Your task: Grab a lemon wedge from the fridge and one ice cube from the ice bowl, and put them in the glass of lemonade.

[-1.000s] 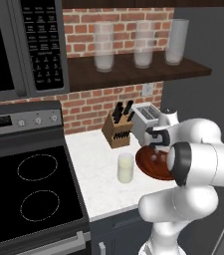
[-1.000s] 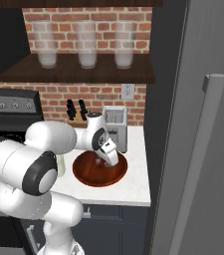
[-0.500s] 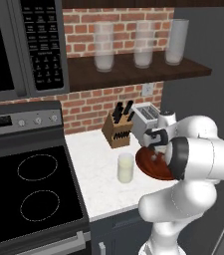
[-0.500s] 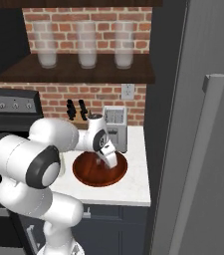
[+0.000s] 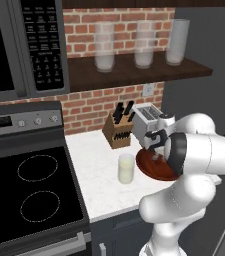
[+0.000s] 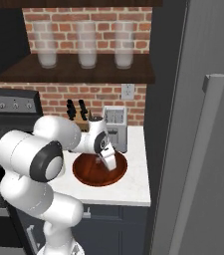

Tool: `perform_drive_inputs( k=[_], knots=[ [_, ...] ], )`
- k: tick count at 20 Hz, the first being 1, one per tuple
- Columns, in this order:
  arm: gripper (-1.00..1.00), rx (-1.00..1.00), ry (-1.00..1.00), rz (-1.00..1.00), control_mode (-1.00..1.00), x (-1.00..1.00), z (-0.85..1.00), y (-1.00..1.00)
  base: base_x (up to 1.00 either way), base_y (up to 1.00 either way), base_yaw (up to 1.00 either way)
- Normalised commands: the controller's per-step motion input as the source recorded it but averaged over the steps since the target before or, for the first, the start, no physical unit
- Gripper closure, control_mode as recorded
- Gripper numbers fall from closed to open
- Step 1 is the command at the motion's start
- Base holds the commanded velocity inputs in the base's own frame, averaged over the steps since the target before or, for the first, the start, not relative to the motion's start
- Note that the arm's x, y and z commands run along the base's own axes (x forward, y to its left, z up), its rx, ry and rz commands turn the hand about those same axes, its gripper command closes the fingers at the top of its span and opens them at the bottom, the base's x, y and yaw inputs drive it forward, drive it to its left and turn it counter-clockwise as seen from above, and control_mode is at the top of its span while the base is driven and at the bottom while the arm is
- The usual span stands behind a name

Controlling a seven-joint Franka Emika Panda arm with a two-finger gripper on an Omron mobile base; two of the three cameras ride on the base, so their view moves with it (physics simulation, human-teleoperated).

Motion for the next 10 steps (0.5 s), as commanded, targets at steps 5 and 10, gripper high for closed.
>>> perform_drive_inputs(
  k=[5, 10],
  knots=[
    [1.0, 0.0, 0.0, -0.07, -1.0, 0.1, -0.17, 0.0, 0.0, 0.0, 0.0],
    [1.0, 0.0, 0.0, -0.07, -1.0, 0.01, -0.16, 0.0, 0.0, 0.0, 0.0]
  ],
)
